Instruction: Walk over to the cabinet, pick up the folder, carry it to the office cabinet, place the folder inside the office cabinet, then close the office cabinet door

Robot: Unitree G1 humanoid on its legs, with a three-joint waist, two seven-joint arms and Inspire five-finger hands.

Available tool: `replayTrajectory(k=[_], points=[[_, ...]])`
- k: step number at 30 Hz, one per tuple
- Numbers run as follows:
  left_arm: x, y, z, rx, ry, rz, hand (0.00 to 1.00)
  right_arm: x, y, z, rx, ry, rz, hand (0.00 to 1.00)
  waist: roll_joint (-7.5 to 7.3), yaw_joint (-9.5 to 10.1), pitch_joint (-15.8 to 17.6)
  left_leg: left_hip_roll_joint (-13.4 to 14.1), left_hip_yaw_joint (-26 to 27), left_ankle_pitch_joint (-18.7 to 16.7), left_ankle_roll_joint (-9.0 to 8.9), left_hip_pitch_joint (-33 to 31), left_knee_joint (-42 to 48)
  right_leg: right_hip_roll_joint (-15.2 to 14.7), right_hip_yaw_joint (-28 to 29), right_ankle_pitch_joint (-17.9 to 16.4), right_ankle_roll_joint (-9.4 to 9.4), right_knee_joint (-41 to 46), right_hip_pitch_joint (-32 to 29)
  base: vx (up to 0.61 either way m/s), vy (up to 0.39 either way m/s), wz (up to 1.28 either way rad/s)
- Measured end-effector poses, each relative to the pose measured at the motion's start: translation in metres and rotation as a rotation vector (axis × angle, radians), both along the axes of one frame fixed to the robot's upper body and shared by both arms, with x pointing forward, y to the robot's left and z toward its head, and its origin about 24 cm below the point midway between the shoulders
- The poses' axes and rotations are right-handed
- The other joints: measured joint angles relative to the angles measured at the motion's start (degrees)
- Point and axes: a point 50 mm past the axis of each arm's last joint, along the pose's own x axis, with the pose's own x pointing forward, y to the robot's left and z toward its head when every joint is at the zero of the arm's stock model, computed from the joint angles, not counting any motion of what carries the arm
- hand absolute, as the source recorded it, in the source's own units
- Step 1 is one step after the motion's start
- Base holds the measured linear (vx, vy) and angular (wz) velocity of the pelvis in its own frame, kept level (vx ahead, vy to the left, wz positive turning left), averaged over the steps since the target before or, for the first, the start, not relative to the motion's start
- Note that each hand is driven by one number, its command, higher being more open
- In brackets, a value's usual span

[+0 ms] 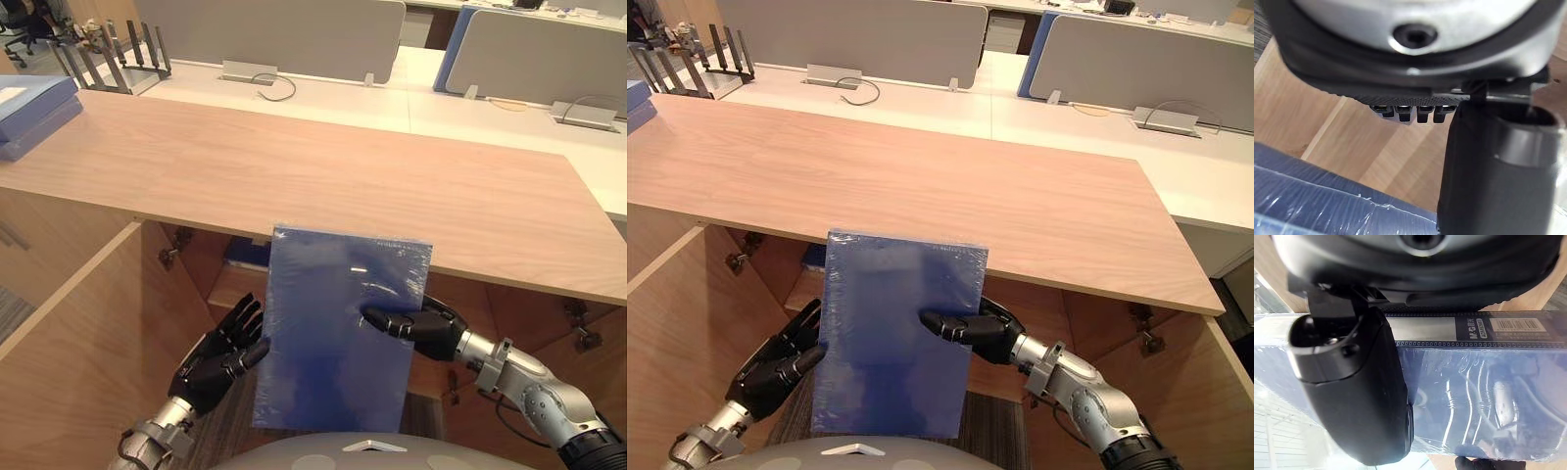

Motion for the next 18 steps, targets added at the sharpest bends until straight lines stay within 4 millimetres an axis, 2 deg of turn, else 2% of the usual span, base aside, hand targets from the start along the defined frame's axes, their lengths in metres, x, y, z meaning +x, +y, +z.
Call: replayTrajectory(k=[4, 8, 16, 18], points=[[-0.006, 0.002, -0.012, 0.02, 0.062, 0.005, 1.0, -0.002, -0.006, -0.002, -0.023, 0.004, -0.018, 0.0, 0.11, -0.09, 0.03, 0.33, -0.01, 0.07, -0.01, -0.04, -0.01, 0.03, 0.08, -0.05, 0.02, 0.29, -0.4, -0.01, -0.003, -0.02], [-0.022, 0.016, -0.032, 0.111, 0.207, 0.063, 1.0, -0.001, -0.009, 0.002, 0.021, -0.011, -0.008, 0.0, 0.29, -0.77, -0.01, 0.33, -0.02, 0.32, -0.04, -0.24, -0.2, 0.08, 0.4, -0.02, 0.05, 0.31, -0.88, -0.02, -0.006, -0.04], [-0.085, 0.035, -0.07, 0.294, 0.561, 0.149, 1.0, 0.0, -0.01, 0.002, 0.025, -0.015, -0.003, 0.0, 0.16, -1.51, 0.04, 0.41, 0.23, 0.72, -0.02, 0.22, -0.98, 0.02, 0.48, 0.28, 0.26, -0.36, -0.74, 0.0, 0.0, 0.0], [-0.094, 0.036, -0.075, 0.344, 0.624, 0.156, 1.0, 0.001, -0.01, 0.003, 0.025, -0.02, -0.003, 0.0, 0.13, -1.51, 0.17, 0.4, 0.26, 0.79, 0.0, 0.25, -0.99, 0.02, 0.49, 0.49, 0.27, -0.62, -0.62, 0.0, 0.0, 0.0]])
